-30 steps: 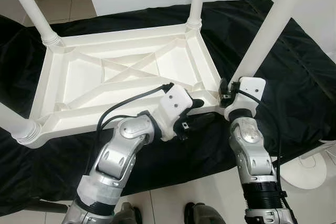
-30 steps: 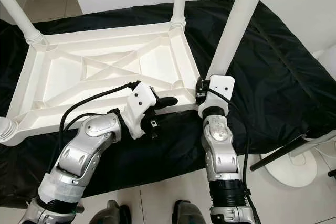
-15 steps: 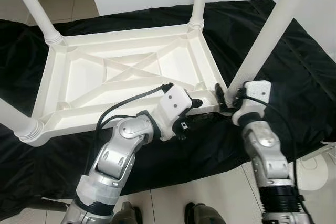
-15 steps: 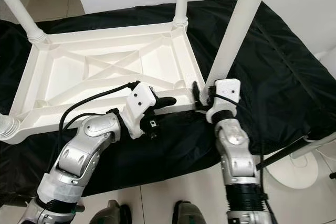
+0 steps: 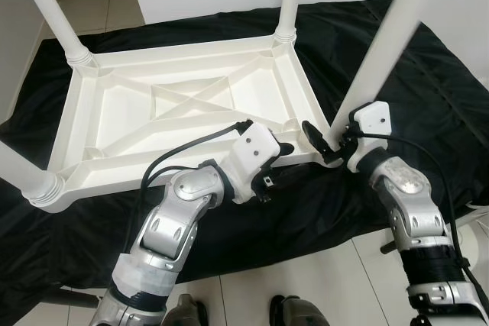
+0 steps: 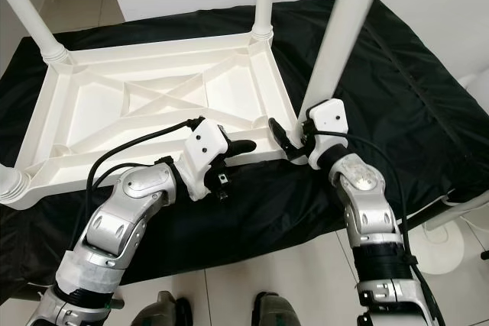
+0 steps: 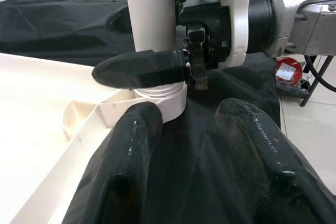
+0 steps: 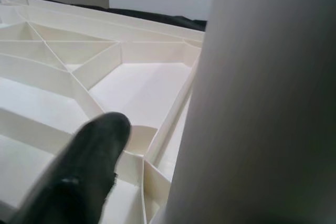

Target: Building children table

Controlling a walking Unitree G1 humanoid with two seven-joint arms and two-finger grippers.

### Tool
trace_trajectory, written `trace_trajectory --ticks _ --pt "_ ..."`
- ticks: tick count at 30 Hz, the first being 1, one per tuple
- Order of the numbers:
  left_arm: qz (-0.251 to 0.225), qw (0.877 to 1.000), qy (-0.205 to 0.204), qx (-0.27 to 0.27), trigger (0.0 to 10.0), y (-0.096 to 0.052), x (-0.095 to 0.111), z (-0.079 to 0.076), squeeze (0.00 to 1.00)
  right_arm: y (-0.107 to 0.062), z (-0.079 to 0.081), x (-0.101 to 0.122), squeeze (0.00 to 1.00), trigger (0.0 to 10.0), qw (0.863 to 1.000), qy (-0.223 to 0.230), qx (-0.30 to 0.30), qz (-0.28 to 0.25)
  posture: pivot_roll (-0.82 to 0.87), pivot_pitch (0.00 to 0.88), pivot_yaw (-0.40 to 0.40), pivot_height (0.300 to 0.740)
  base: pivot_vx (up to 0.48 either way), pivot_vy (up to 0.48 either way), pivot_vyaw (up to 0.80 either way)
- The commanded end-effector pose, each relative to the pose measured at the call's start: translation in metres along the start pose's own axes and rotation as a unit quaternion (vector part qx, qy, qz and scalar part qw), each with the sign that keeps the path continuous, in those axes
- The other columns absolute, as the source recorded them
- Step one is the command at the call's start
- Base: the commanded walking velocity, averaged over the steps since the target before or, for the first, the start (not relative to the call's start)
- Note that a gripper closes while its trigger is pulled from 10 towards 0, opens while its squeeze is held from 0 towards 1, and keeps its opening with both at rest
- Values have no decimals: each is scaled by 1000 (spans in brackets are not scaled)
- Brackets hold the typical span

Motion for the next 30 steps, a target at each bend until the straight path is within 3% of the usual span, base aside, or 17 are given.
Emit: trace_trajectory --ticks 1,6,12,13,15,18,21,26,30 --pt "-7 998 4 61 10000 0 -1 9 0 0 2 -6 0 0 1000 3 13 15 -92 116 41 740 0 0 0" --pt "-9 998 4 66 10000 -2 0 10 0 -4 3 -15 0 0 999 21 15 39 -92 116 41 740 0 0 0" --pt "-9 998 3 65 10000 -1 0 9 0 -7 2 -18 0 0 998 11 -15 57 -93 120 41 740 0 0 0" --pt "-10 998 2 64 10000 -1 0 9 0 -7 1 -19 0 10000 998 2 -20 62 -97 122 45 740 0 0 0" --pt "-10 998 2 63 10000 -1 0 9 0 -6 1 -18 0 10000 997 2 -32 64 -97 122 45 740 0 0 0" --pt "-10 998 2 64 10000 1 0 9 0 -2 2 -12 0 10000 991 34 -99 78 -105 128 50 740 0 0 0" --pt "-10 998 3 65 10000 2 0 10 0 -1 3 -11 0 10000 989 45 -115 83 -105 128 50 740 0 0 0" --pt "-11 998 2 65 10000 2 0 9 0 1 12 -4 0 10000 977 64 -180 94 -106 132 51 740 0 0 0" --pt "-9 998 2 68 10000 0 -1 9 0 1 21 1 0 10000 959 75 -248 110 -103 135 46 740 0 0 0"
Point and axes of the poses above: a point about 5 cm out from each wrist's last joint towards the gripper, its own y axis pointing out of the wrist towards the gripper, its own x axis along the axis of the wrist's last joint, z = x × y, the point moved 1 cm from there along y, pointing out of the wrist towards the gripper, and after that the axes turned 12 degrees about -y, right-handed, at the moved point
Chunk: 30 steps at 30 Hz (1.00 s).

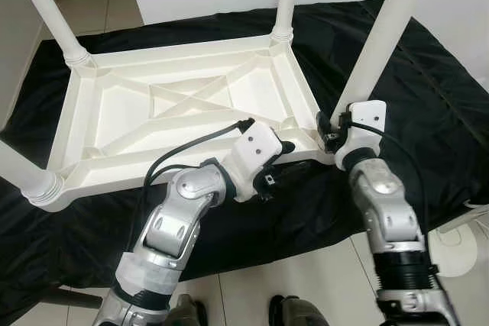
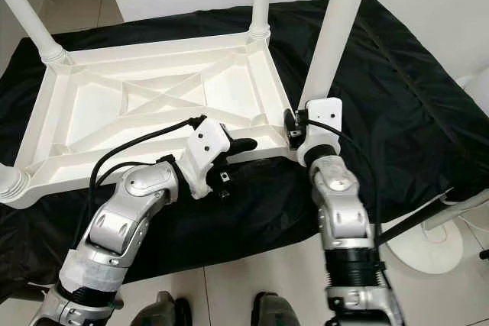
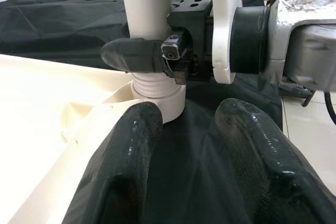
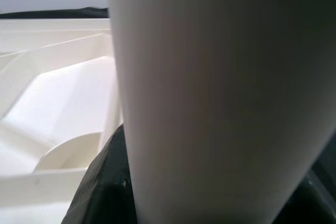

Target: Building children table

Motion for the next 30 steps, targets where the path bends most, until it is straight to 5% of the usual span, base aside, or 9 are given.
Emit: trace_trajectory --ticks 1,6,15,16,22,23,24,29,30 --pt "-8 998 3 63 10000 -2 -1 8 0 -3 0 -6 0 10000 1000 -2 -19 23 -103 135 46 740 0 0 0" --pt "-9 998 2 68 10000 -2 -1 8 0 -4 4 -2 0 10000 994 43 -89 49 -97 135 43 740 0 0 0" --pt "-9 998 1 70 10000 -2 -1 8 0 -4 13 7 0 10000 995 43 -76 40 -98 137 42 740 0 0 0" --pt "-9 997 1 72 10000 -2 -1 9 0 -4 12 8 1000 10000 995 43 -76 38 -94 137 39 740 0 0 0" --pt "-10 997 1 76 10000 -2 -1 10 0 -5 10 9 1000 10000 998 40 -49 20 -93 135 36 740 0 0 0" --pt "-10 997 1 76 10000 -3 -1 9 0 -6 9 8 835 10000 999 35 -31 16 -93 135 36 740 0 0 0" --pt "-10 997 1 76 10000 -3 0 9 0 -7 3 5 0 10000 1000 19 -2 11 -92 133 37 740 0 0 0" --pt "-10 997 1 76 10000 -2 0 10 0 -8 -1 3 0 10000 1000 6 27 5 -94 131 38 740 0 0 0" --pt "-10 997 3 76 10000 -2 0 11 0 -8 -4 0 0 10000 996 -8 84 -10 -95 130 39 740 0 0 0"
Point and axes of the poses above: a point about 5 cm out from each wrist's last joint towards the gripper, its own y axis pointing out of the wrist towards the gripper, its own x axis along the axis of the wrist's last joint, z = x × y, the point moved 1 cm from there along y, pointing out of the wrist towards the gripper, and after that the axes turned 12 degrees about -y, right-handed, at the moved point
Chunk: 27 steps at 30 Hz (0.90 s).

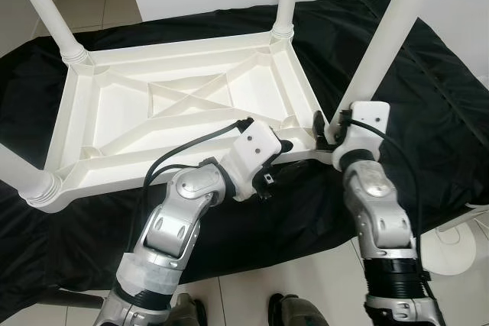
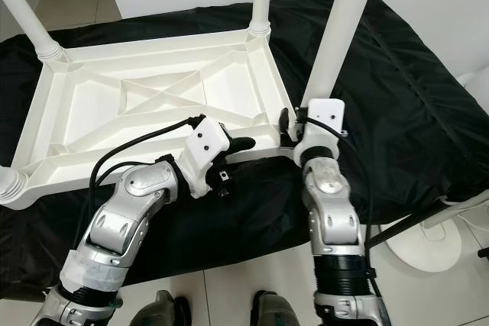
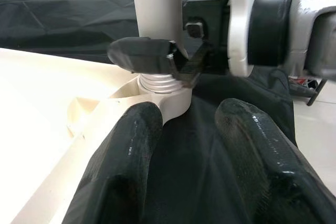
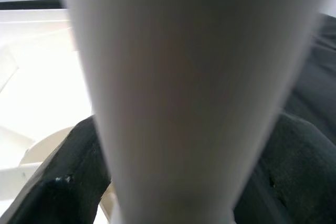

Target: Building children table

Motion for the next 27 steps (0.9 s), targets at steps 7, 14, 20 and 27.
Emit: trace_trajectory --ticks 7,14,20,27 --pt "-14 998 0 61 10000 1 1 8 0 -4 2 -2 0 10000 980 -38 188 -61 -96 118 43 740 0 0 0" --pt "-17 998 0 55 10000 3 3 7 0 3 -7 -1 0 10000 964 -64 249 -73 -100 103 50 740 0 0 0" --pt "-19 998 3 54 10000 4 4 7 0 9 -16 -5 0 0 955 -80 277 -68 -97 97 43 740 0 0 0" --pt "-18 998 2 58 10000 3 3 7 0 4 -15 -12 0 0 954 -70 285 -59 -97 99 42 740 0 0 0"
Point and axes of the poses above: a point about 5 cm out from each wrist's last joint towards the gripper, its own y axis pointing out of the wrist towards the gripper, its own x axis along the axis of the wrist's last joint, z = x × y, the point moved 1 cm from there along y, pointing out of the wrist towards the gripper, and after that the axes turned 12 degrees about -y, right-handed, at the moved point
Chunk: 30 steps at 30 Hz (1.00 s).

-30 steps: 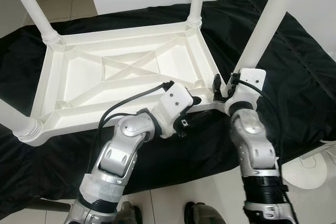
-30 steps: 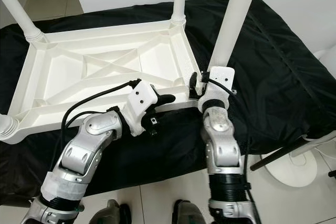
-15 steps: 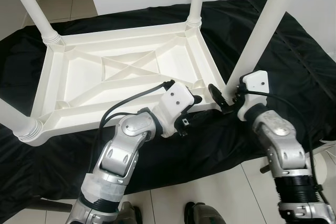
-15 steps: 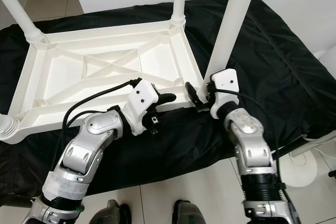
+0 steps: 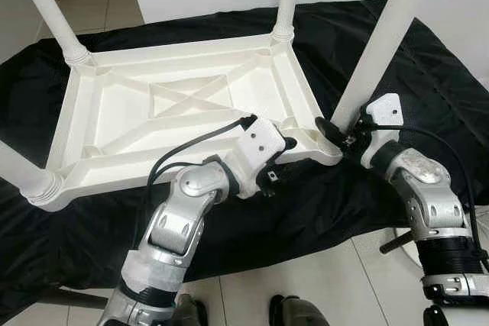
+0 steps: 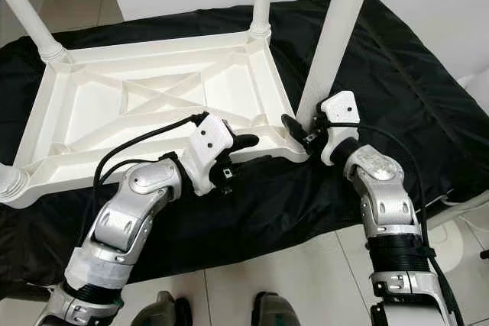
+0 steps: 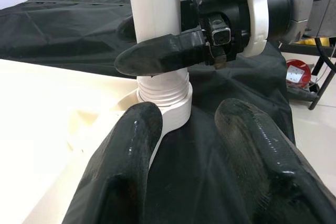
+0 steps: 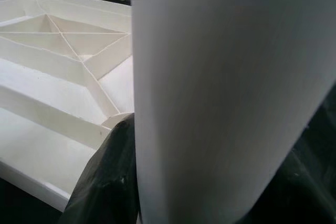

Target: Building children table

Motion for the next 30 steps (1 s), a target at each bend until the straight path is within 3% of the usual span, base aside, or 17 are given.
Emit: trace_trajectory --ticks 1,3,4,6,7,10,14,17,25,26,27,30 --pt "-9 998 1 61 10000 -2 0 8 0 -1 11 -8 0 0 1000 6 26 11 -97 99 42 740 0 0 0" --pt "-8 998 -1 58 10000 -2 -1 7 0 -5 13 -10 0 0 1000 11 20 16 -104 100 47 740 0 0 0" --pt "-8 998 -1 57 10000 -1 -2 7 0 -6 11 -11 0 4549 1000 11 4 21 -107 101 48 740 0 0 0" --pt "-8 998 0 56 10000 -1 -1 7 0 -7 8 -11 0 4549 1000 8 -12 25 -107 101 48 740 0 0 0" --pt "-8 998 0 56 10000 -1 -1 7 0 -7 6 -10 0 10000 999 16 -25 25 -107 101 48 740 0 0 0" --pt "-8 998 0 56 10000 0 -1 7 0 -7 5 -10 0 10000 999 22 -31 23 -107 101 48 740 0 0 0" --pt "-8 999 0 53 10000 0 -2 7 0 -4 4 -8 0 10000 996 25 -85 26 -113 101 55 740 0 0 0" --pt "-8 999 -2 50 10000 1 -2 6 0 0 15 -9 0 10000 992 42 -118 28 -117 105 57 740 0 0 0" --pt "-5 999 -3 54 10000 0 -3 7 0 4 22 -10 0 10000 978 72 -189 45 -119 109 56 740 0 0 0" --pt "-5 998 -5 56 10000 0 -4 7 0 4 24 -13 0 10000 969 89 -222 58 -120 112 55 740 0 0 0" --pt "-5 998 -5 56 10000 0 -4 7 0 4 24 -13 0 10000 969 89 -222 58 -120 112 55 740 0 0 0" --pt "-6 998 -9 63 10000 0 -5 8 0 6 31 -17 0 10000 944 107 -299 91 -119 112 50 740 0 0 0"
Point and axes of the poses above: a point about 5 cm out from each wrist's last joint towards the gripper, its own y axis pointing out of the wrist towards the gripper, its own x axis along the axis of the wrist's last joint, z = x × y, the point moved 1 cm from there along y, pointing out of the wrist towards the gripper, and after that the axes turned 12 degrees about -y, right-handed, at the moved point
